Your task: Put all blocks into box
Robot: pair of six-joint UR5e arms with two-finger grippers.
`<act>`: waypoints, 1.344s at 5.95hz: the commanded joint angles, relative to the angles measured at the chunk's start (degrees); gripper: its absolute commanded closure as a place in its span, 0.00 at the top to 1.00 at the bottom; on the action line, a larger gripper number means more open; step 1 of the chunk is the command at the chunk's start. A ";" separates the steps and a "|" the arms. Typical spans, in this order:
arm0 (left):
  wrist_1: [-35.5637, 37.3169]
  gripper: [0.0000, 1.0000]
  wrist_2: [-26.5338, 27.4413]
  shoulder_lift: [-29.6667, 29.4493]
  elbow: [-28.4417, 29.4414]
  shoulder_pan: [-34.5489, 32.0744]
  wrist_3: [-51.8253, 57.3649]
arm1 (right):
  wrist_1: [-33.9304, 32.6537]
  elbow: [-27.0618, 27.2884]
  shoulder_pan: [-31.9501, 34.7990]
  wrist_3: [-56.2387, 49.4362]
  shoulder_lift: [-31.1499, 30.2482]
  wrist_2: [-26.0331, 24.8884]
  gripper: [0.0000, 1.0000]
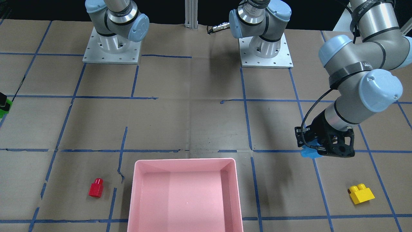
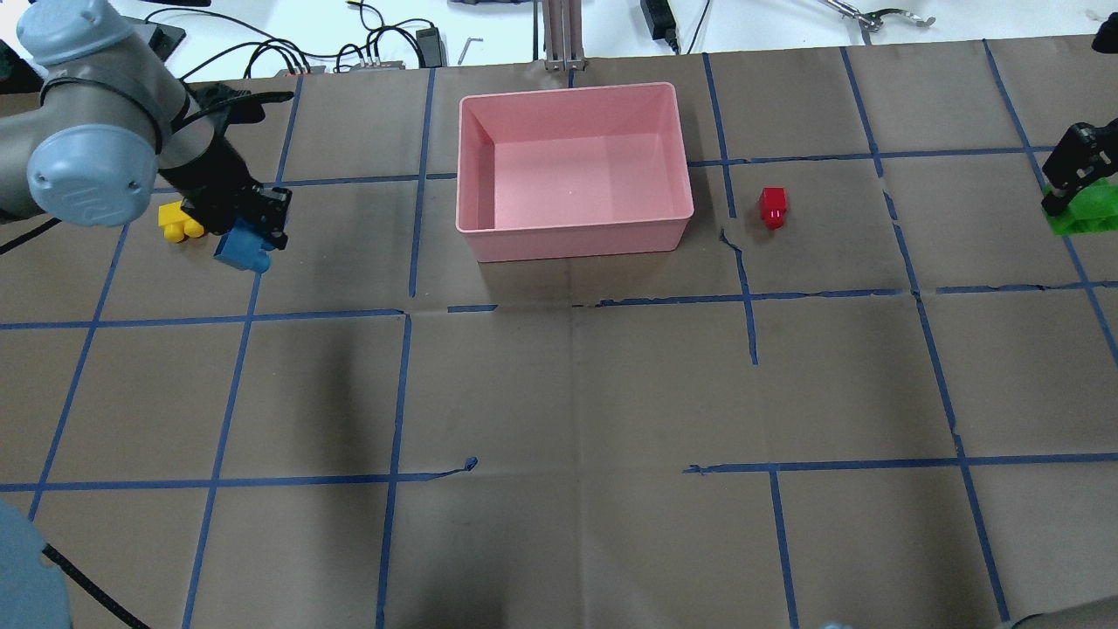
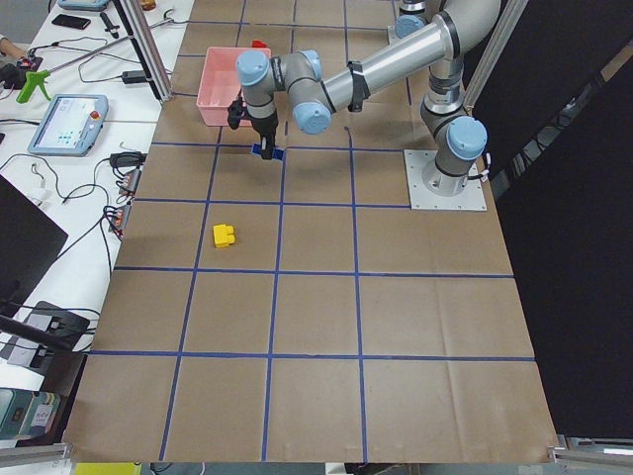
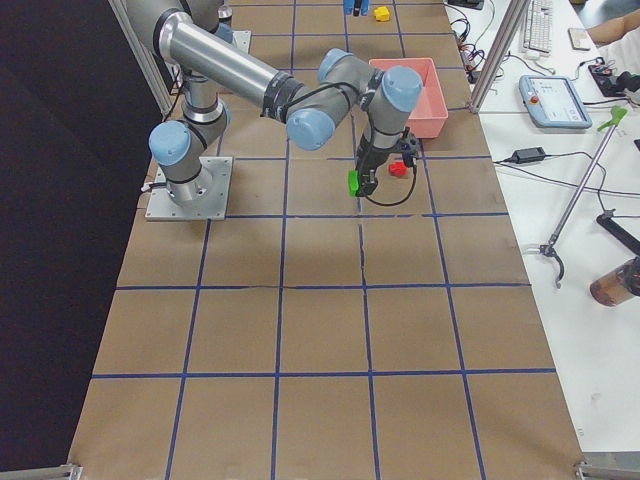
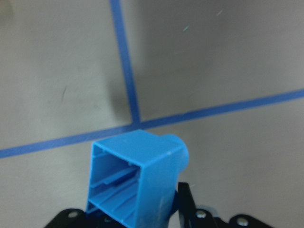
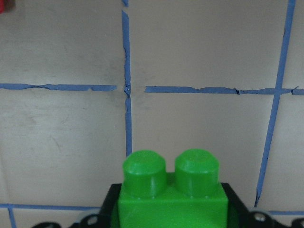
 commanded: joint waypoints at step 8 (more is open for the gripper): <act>13.20 0.99 -4.16 -16.99 16.64 -20.86 -27.10 | 3.18 -2.69 1.82 3.20 2.06 0.23 0.45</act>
